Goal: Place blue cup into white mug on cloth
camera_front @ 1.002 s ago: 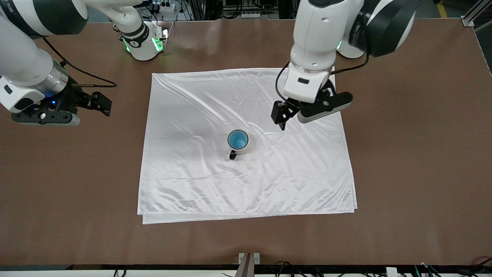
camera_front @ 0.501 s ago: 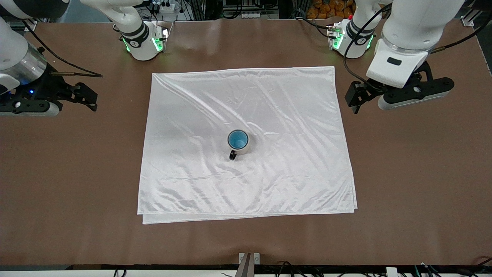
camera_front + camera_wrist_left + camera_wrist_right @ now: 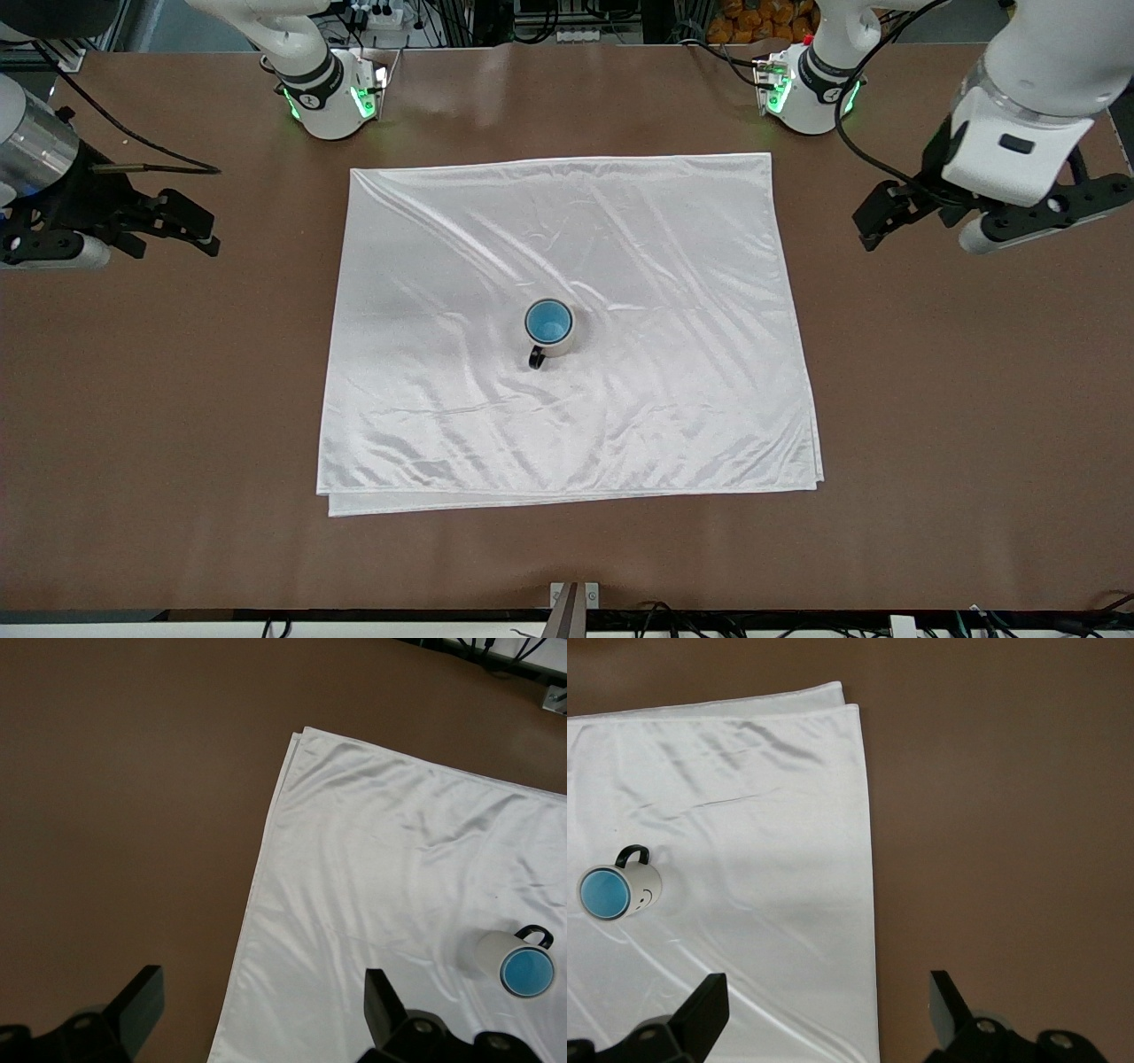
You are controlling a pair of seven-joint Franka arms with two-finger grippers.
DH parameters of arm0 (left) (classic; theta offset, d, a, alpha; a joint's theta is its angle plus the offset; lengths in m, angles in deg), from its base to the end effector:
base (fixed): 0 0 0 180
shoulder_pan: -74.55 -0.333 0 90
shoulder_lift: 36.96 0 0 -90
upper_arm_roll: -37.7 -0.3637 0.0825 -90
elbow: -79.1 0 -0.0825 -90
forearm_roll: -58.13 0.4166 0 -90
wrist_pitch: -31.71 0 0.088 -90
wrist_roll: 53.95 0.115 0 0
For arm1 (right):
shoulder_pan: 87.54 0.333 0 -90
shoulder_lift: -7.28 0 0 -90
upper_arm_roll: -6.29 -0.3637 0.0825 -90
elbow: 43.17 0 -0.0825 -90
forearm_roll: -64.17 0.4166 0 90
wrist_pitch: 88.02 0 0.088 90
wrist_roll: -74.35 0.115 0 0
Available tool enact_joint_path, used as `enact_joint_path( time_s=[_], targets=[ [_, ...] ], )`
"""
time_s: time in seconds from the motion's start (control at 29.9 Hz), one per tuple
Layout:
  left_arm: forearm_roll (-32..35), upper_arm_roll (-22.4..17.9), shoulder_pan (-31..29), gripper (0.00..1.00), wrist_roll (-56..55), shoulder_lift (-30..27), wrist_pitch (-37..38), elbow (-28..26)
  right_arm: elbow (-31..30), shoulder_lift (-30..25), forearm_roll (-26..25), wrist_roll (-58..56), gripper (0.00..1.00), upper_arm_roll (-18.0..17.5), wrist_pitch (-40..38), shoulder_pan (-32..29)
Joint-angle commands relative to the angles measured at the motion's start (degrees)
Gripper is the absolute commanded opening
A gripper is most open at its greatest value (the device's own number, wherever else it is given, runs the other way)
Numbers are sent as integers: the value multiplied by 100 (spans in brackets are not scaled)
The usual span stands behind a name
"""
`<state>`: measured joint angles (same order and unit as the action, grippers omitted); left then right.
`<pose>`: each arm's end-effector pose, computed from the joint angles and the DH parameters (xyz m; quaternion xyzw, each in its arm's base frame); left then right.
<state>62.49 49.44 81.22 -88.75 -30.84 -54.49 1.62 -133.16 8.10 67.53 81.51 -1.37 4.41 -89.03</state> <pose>0.5919 -0.1781 0.7048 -0.9885 -0.1467 -0.0333 0.0136 0.5925 0.0700 0.6599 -0.9994 0.0095 -0.0106 0.0317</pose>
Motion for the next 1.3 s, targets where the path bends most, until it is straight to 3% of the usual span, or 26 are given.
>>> enact_joint_path(
  time_s=[0.0, 0.47, 0.67, 0.87, 1.27],
  targets=[
    [-216, 12, -139, 100, 27, -199, 24, -171, 79, 23, 68, -74, 100, -33, -49, -27],
    [-234, -23, -1062, 100, 360, -269, 33, -180, 79, 23, -107, -39, 100, -33, -58, 34],
    [-392, -479, -905, 100, 641, -348, 33, -215, 88, 14, -257, -4, 100, -33, -58, 79],
    [-726, -998, -843, 100, 1660, -427, 33, -364, 176, 23, -231, -12, 100, -42, -76, 70],
    [-656, -1157, -843, 100, 2302, -427, 33, -382, 263, 23, -231, -30, 100, -42, -84, 43]
  ],
)
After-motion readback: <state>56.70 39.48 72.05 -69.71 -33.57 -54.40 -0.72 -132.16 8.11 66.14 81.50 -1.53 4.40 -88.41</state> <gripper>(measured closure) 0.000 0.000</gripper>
